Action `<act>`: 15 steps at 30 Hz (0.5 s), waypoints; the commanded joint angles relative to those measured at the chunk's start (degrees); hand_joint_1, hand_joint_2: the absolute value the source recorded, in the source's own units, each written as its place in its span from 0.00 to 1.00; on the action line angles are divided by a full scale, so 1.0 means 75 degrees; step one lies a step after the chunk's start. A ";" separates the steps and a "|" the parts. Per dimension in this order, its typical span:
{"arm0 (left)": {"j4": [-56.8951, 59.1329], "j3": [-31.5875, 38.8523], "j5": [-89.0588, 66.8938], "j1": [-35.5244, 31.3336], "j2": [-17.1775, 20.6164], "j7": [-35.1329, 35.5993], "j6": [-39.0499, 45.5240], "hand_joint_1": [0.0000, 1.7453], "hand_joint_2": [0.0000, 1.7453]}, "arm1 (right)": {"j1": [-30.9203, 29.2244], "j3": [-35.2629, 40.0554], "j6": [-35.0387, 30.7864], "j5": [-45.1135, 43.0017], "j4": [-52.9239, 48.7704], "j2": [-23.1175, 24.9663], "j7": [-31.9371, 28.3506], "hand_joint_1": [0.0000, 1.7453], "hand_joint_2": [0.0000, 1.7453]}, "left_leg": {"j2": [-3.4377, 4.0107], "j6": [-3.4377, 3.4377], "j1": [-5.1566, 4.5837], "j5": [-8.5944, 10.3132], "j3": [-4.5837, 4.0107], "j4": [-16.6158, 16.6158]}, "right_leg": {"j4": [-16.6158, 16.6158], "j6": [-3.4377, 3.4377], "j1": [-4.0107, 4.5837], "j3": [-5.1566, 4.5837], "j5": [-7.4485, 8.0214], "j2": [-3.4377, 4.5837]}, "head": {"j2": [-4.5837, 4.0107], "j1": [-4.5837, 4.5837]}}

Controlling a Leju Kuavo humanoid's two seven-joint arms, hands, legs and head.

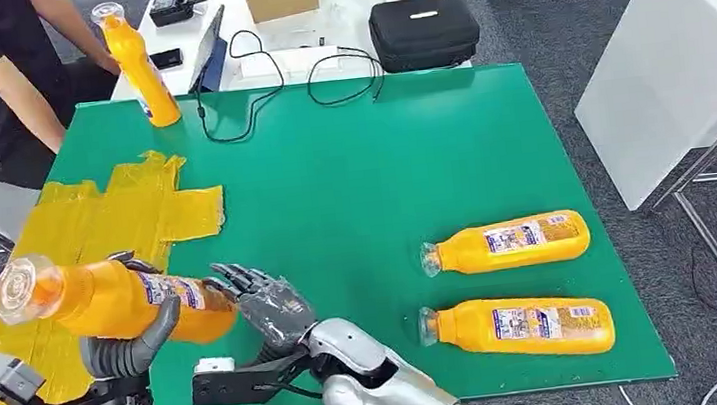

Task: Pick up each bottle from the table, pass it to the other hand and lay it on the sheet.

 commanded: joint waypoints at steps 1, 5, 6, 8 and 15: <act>0.0101 0.0048 -0.1312 -0.0411 0.0107 -0.0263 0.0986 1.00 1.00 | 0.0080 -0.0763 -0.0201 0.0120 -0.0454 -0.0319 -0.0022 0.00 0.00 | -0.0013 -0.0003 0.0003 -0.0001 0.0010 -0.0003 | -0.0004 -0.0006 0.0005 0.0016 -0.0005 -0.0018 | 0.0000 -0.0003; 0.0401 0.0257 -0.3629 -0.1028 0.0420 -0.0183 0.2656 1.00 1.00 | 0.0370 -0.1668 0.0222 0.0289 -0.2319 -0.1079 0.0210 0.00 0.00 | -0.0041 -0.0004 0.0012 0.0001 0.0001 0.0008 | -0.0001 -0.0009 0.0014 0.0019 -0.0008 -0.0049 | 0.0000 0.0000; 0.0533 0.0296 -0.4101 -0.1142 0.0489 -0.0196 0.2985 1.00 1.00 | 0.0422 -0.1862 0.0301 0.0286 -0.2508 -0.1151 0.0181 0.00 0.00 | -0.0049 -0.0003 0.0010 0.0006 -0.0008 0.0006 | -0.0003 -0.0007 0.0011 0.0011 -0.0005 -0.0053 | 0.0000 -0.0006; 0.0992 0.0244 -0.5766 -0.1390 0.0677 -0.0080 0.4177 1.00 1.00 | 0.0480 -0.2132 0.0377 0.0287 -0.2754 -0.1309 0.0130 0.00 0.00 | -0.0055 -0.0003 0.0009 0.0007 0.0000 0.0003 | -0.0008 -0.0008 0.0011 0.0021 -0.0004 -0.0055 | 0.0000 0.0000; 0.5085 0.0001 -1.0218 -0.2694 0.1720 0.1601 0.6921 1.00 1.00 | 0.0287 -0.2198 0.0449 0.0198 -0.2348 -0.1391 -0.0214 0.00 0.00 | -0.0062 -0.0009 -0.0003 0.0014 0.0049 -0.0028 | -0.0023 -0.0013 0.0001 0.0061 -0.0004 -0.0063 | 0.0000 -0.0003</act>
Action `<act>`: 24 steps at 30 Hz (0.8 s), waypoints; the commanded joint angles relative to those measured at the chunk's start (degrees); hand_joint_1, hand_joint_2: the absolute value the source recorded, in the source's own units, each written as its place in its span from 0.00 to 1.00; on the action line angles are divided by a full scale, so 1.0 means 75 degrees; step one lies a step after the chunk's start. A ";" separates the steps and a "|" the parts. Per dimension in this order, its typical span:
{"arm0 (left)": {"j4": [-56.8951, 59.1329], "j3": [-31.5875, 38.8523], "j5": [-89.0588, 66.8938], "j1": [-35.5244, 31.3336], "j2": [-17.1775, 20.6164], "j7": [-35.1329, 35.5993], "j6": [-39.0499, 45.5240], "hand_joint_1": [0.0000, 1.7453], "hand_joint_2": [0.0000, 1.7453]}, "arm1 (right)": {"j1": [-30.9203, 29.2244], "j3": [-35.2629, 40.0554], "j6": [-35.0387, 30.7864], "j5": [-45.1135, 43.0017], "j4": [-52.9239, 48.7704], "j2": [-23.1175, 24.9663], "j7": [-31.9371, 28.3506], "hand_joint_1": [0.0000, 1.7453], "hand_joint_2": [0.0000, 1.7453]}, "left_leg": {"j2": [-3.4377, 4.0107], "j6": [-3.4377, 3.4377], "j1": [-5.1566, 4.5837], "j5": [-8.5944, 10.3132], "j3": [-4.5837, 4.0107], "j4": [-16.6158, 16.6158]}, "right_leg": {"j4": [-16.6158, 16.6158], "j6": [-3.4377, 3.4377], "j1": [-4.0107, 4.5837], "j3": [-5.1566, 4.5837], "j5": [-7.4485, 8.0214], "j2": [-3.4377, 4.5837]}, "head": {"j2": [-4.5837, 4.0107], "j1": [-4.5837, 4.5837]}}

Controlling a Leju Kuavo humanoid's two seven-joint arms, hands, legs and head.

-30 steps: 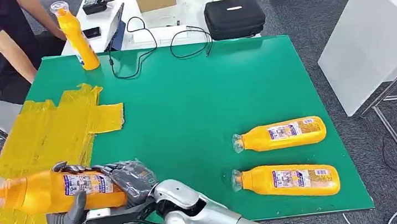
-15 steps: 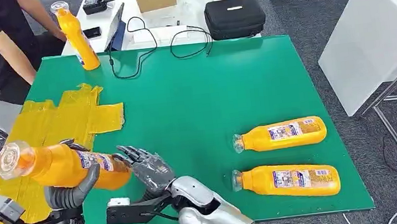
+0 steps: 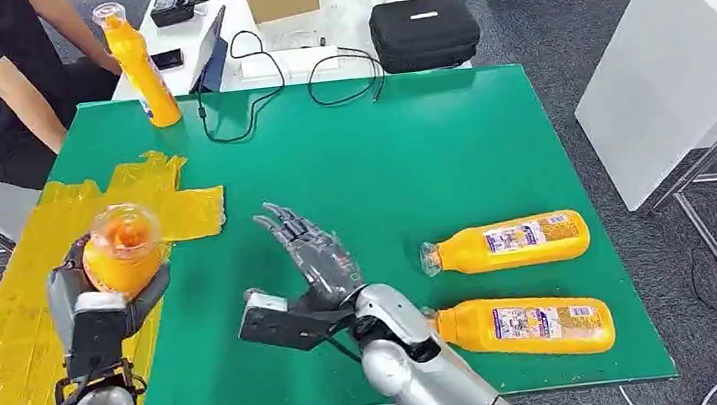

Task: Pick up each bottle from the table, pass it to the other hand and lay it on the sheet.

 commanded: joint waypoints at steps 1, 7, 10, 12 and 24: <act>0.4952 -0.0111 -0.3458 -0.1774 0.1328 0.1344 0.2235 1.00 1.00 | -0.0217 -0.0445 0.0101 -0.0117 -0.0154 -0.0615 -0.0328 0.00 0.00 | -0.0034 -0.0008 -0.0002 0.0013 0.0039 -0.0031 | -0.0019 -0.0012 0.0000 0.0045 -0.0003 -0.0041 | 0.0000 -0.0003; 0.6079 -0.0058 -0.4153 -0.1959 0.1481 0.1772 0.2570 1.00 1.00 | -0.0304 -0.0386 0.0081 -0.0228 -0.0166 -0.0740 -0.0336 0.00 0.00 | 0.0010 -0.0003 0.0006 0.0000 0.0021 -0.0010 | -0.0001 -0.0005 0.0005 0.0018 -0.0004 -0.0004 | 0.0000 0.0000; 0.6371 -0.0065 -0.4279 -0.2008 0.1527 0.1862 0.2561 1.00 1.00 | -0.0306 -0.0399 0.0078 -0.0277 -0.0217 -0.0798 -0.0335 0.00 0.00 | 0.0010 -0.0004 0.0011 -0.0006 0.0034 -0.0009 | -0.0003 -0.0009 0.0012 0.0036 -0.0011 -0.0011 | 0.0000 0.0000; 0.6455 -0.0092 -0.4331 -0.2005 0.1528 0.1868 0.2545 1.00 1.00 | -0.0302 -0.0402 0.0078 -0.0290 -0.0235 -0.0816 -0.0334 0.00 0.00 | 0.0012 -0.0003 0.0012 -0.0006 0.0026 -0.0006 | -0.0002 -0.0008 0.0011 0.0030 -0.0009 -0.0008 | 0.0000 0.0000; 0.7214 -0.0262 -0.4738 -0.2253 0.1684 0.2272 0.1807 0.00 0.00 | -0.0244 -0.0400 0.0117 -0.0357 -0.0317 -0.0898 -0.0352 0.00 0.00 | 0.0011 -0.0009 0.0012 -0.0005 0.0026 -0.0005 | -0.0001 -0.0015 0.0012 0.0029 -0.0007 -0.0008 | 0.0000 -0.0003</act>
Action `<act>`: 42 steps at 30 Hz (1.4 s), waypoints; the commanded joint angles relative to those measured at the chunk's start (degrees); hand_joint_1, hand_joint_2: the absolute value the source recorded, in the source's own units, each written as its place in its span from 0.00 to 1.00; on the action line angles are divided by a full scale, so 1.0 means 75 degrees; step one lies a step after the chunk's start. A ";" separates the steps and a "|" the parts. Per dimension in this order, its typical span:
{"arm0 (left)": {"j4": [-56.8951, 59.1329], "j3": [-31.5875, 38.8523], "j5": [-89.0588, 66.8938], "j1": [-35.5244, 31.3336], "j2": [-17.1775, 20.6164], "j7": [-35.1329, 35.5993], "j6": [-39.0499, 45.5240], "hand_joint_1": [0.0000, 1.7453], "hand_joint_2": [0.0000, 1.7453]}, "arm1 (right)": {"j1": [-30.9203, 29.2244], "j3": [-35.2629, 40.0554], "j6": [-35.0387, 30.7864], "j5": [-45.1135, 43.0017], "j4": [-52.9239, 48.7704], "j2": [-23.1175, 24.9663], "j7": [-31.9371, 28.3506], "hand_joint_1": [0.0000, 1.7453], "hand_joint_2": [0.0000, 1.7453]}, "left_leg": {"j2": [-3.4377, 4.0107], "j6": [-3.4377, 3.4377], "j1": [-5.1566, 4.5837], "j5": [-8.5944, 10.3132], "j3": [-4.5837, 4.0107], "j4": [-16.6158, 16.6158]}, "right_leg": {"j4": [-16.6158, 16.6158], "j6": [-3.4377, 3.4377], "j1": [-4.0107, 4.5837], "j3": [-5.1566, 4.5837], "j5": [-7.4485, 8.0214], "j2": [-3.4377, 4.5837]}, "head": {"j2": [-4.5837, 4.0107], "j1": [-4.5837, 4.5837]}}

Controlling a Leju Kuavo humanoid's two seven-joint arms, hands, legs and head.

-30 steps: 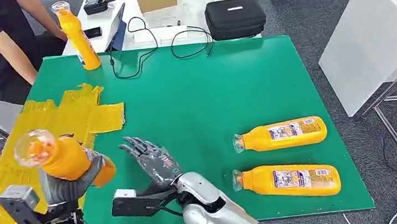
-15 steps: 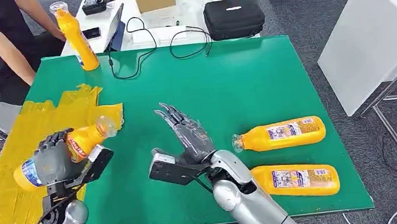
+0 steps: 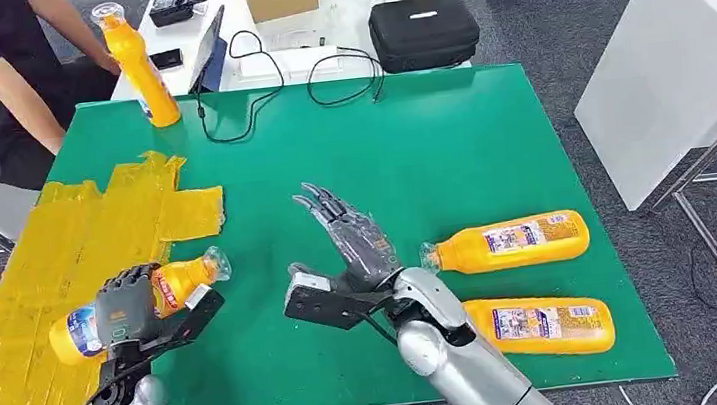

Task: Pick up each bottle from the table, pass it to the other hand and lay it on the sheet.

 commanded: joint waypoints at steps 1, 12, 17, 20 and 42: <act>0.1370 -0.0238 -0.0212 -0.0583 0.0237 0.0210 -0.0470 0.00 0.00 | -0.0230 -0.0019 0.0079 -0.0075 0.0040 -0.0269 -0.0023 0.00 0.00 | -0.0005 -0.0006 0.0006 -0.0002 0.0018 -0.0003 | -0.0003 -0.0011 0.0008 0.0019 -0.0004 -0.0012 | 0.0000 -0.0003; 0.0797 -0.0175 0.0254 -0.0251 0.0253 -0.0313 -0.0337 0.00 0.00 | -0.0185 -0.0109 0.0051 -0.0156 0.0135 -0.0311 -0.0058 0.00 0.00 | -0.0002 -0.0004 0.0007 -0.0004 0.0028 -0.0005 | -0.0001 -0.0008 0.0007 0.0026 -0.0006 -0.0006 | 0.0000 0.0000; 0.0339 0.0025 0.0590 -0.0103 0.0174 -0.0431 -0.0016 0.00 0.00 | -0.0090 -0.0154 -0.0024 -0.0142 0.0082 -0.0344 -0.0090 0.00 0.00 | 0.0000 -0.0005 0.0010 -0.0006 0.0026 -0.0003 | 0.0000 -0.0011 0.0008 0.0027 -0.0006 -0.0004 | 0.0000 0.0000; -0.0412 0.0248 0.1500 0.0187 0.0077 -0.1004 -0.0060 0.00 0.00 | 0.0071 -0.0176 -0.0092 -0.0127 -0.0115 -0.0429 -0.0106 0.00 0.00 | -0.0005 -0.0004 0.0008 -0.0002 0.0013 -0.0001 | 0.0001 -0.0007 0.0006 0.0016 -0.0003 -0.0007 | 0.0000 0.0000; -0.7390 0.1244 0.7374 0.3045 -0.1750 -0.2597 -0.3994 0.00 0.00 | 0.4127 -0.0840 -0.0621 0.2046 -0.4377 -0.2452 0.0130 0.00 1.00 | -0.0027 0.0003 0.0012 -0.0024 0.0011 0.0001 | -0.0014 -0.0004 0.0012 0.0026 -0.0022 -0.0033 | 0.0000 -0.0003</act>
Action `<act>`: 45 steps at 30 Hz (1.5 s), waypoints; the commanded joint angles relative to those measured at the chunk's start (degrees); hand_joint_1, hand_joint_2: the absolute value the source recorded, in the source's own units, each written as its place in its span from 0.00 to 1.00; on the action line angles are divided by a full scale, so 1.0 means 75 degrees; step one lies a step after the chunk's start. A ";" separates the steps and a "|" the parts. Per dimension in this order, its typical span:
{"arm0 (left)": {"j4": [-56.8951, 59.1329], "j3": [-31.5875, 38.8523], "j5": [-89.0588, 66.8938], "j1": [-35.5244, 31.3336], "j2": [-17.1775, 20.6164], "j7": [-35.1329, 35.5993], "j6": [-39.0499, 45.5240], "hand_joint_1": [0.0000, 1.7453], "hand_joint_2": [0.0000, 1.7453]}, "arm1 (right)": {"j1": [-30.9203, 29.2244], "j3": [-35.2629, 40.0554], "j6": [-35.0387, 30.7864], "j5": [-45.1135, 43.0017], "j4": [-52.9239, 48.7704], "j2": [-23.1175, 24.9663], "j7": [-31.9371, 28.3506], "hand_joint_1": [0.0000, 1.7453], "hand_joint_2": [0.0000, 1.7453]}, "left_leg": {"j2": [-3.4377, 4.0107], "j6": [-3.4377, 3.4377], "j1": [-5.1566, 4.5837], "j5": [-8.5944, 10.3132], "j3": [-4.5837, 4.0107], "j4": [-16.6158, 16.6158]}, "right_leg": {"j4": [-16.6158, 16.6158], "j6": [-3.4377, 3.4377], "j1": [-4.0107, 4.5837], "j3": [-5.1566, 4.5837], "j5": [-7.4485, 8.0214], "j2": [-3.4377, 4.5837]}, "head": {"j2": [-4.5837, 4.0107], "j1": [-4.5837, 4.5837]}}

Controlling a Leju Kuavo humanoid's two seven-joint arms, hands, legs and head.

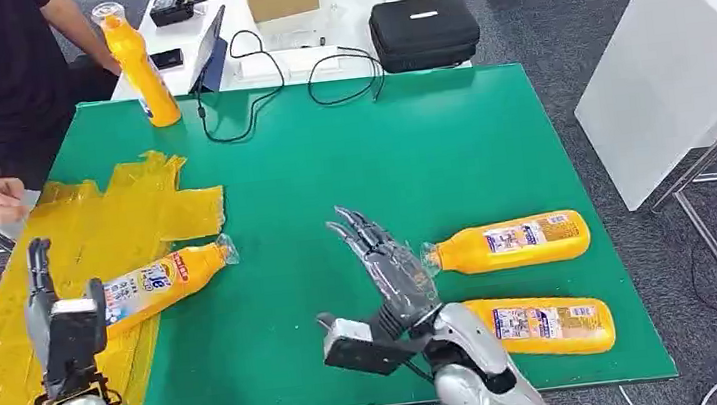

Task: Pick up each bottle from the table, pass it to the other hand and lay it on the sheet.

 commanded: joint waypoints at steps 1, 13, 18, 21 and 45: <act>-0.2834 -0.0010 0.0777 0.1450 -0.0931 -0.0003 -0.0861 0.00 0.00 | 0.2645 -0.0654 -0.0415 0.1512 -0.2573 -0.1796 0.0698 0.00 1.00 | -0.0022 0.0001 0.0010 -0.0019 0.0024 0.0002 | -0.0008 -0.0005 0.0012 0.0038 -0.0021 -0.0030 | 0.0000 0.0000; -0.2607 -0.0206 0.0748 0.1345 -0.0815 0.0084 -0.0775 0.00 0.00 | 0.2838 -0.1336 -0.0435 0.2106 -0.2289 -0.1996 0.1799 0.00 1.00 | -0.0005 0.0008 0.0001 -0.0027 0.0008 -0.0005 | -0.0011 -0.0007 0.0007 0.0020 -0.0010 -0.0015 | 0.0000 -0.0003; -0.2338 -0.0415 0.0700 0.1151 -0.0734 0.0136 -0.0732 0.00 0.00 | 0.2652 -0.2026 -0.0219 0.1947 -0.1707 -0.1834 0.1740 0.00 1.00 | -0.0006 0.0009 0.0001 -0.0024 0.0032 -0.0009 | -0.0015 -0.0006 0.0007 0.0037 -0.0010 -0.0016 | 0.0000 0.0000; -0.2266 -0.0509 0.0694 0.1086 -0.0657 0.0176 -0.0693 0.00 0.00 | 0.2630 -0.2379 -0.0024 0.1881 -0.1447 -0.1716 0.1639 0.00 1.00 | -0.0003 0.0009 0.0001 -0.0022 0.0038 -0.0015 | -0.0020 -0.0007 0.0006 0.0042 -0.0008 -0.0015 | 0.0000 -0.0003; -0.2367 -0.0333 0.0970 0.1262 -0.0591 0.0196 -0.0828 0.00 0.00 | 0.3411 -0.2872 0.0315 0.1841 -0.1773 -0.2196 0.1759 0.00 1.00 | 0.0007 0.0006 0.0002 -0.0032 0.0035 -0.0012 | -0.0014 -0.0012 0.0007 0.0043 -0.0013 -0.0005 | 0.0000 -0.0003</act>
